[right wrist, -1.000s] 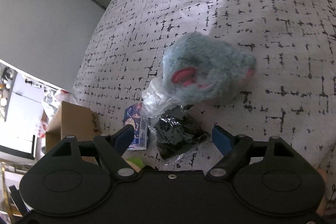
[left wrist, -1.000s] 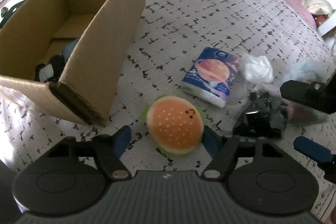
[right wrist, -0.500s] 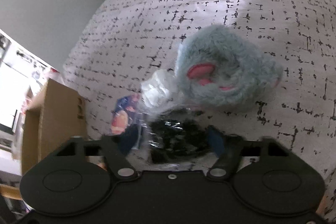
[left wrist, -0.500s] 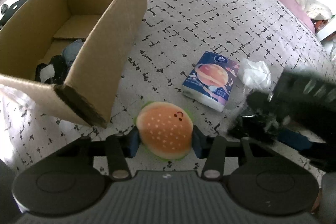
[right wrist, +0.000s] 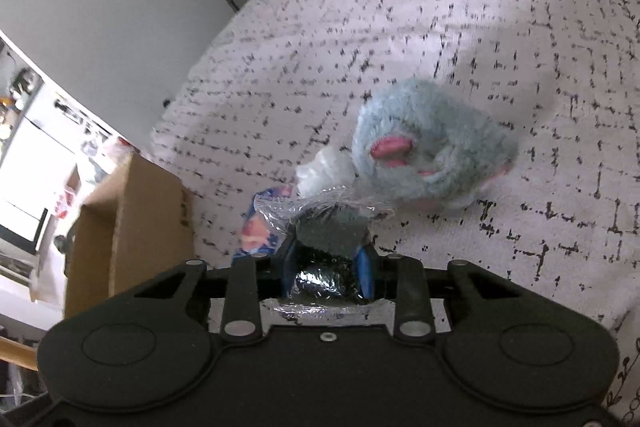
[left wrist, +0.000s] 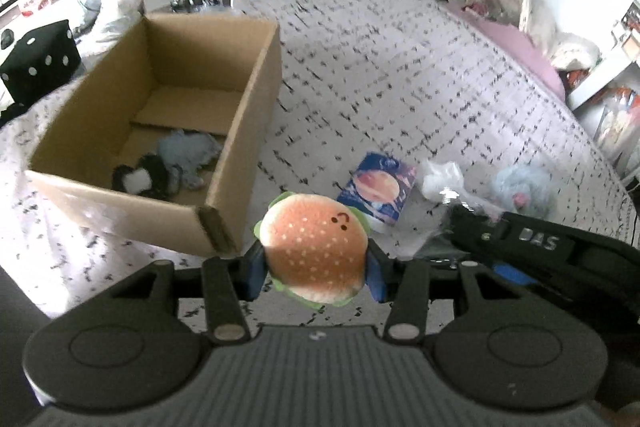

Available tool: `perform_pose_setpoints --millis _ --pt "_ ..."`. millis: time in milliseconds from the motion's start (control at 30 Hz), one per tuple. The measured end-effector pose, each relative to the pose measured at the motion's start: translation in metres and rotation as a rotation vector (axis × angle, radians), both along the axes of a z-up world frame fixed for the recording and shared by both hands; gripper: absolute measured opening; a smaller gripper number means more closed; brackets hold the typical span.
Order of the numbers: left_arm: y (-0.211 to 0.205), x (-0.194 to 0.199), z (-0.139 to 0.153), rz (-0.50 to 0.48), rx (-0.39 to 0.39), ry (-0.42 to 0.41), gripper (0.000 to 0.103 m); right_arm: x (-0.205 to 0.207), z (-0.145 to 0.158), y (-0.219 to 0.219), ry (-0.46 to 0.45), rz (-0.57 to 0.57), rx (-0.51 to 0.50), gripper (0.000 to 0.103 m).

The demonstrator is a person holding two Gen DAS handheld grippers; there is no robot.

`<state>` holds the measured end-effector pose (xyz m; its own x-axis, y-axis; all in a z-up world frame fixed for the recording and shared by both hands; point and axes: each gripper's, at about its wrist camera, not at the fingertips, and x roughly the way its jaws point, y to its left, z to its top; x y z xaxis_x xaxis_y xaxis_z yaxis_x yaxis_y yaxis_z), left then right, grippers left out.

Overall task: Organize soft objects
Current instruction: 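Grasp the orange burger plush with left tool while right tool grasps the black bag, then carry both items over the box and release them inside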

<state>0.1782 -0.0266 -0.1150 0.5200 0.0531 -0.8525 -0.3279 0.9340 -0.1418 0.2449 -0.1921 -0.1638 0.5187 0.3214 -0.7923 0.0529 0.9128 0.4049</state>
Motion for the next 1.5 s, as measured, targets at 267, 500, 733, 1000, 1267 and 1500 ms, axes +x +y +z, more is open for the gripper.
perform_pose_setpoints --millis 267,500,733,1000,1267,1500 --pt "0.015 -0.022 0.032 0.01 0.006 -0.069 0.048 -0.02 0.028 0.0 -0.091 0.044 0.005 0.03" --pt "0.028 -0.037 0.055 0.033 0.011 -0.132 0.048 -0.034 0.045 0.007 -0.175 0.093 0.007 0.03" --pt "0.046 -0.046 0.066 0.061 0.001 -0.153 0.048 -0.041 0.061 0.017 -0.262 0.138 0.032 0.03" --pt "0.073 -0.053 0.079 0.096 0.015 -0.176 0.048 -0.045 0.067 0.033 -0.299 0.176 0.059 0.03" --pt "0.103 -0.054 0.082 0.146 0.01 -0.202 0.048 -0.048 0.069 0.061 -0.331 0.23 0.09 0.03" --pt "0.124 -0.051 0.074 0.17 -0.02 -0.199 0.048 -0.051 0.067 0.077 -0.352 0.265 0.104 0.03"
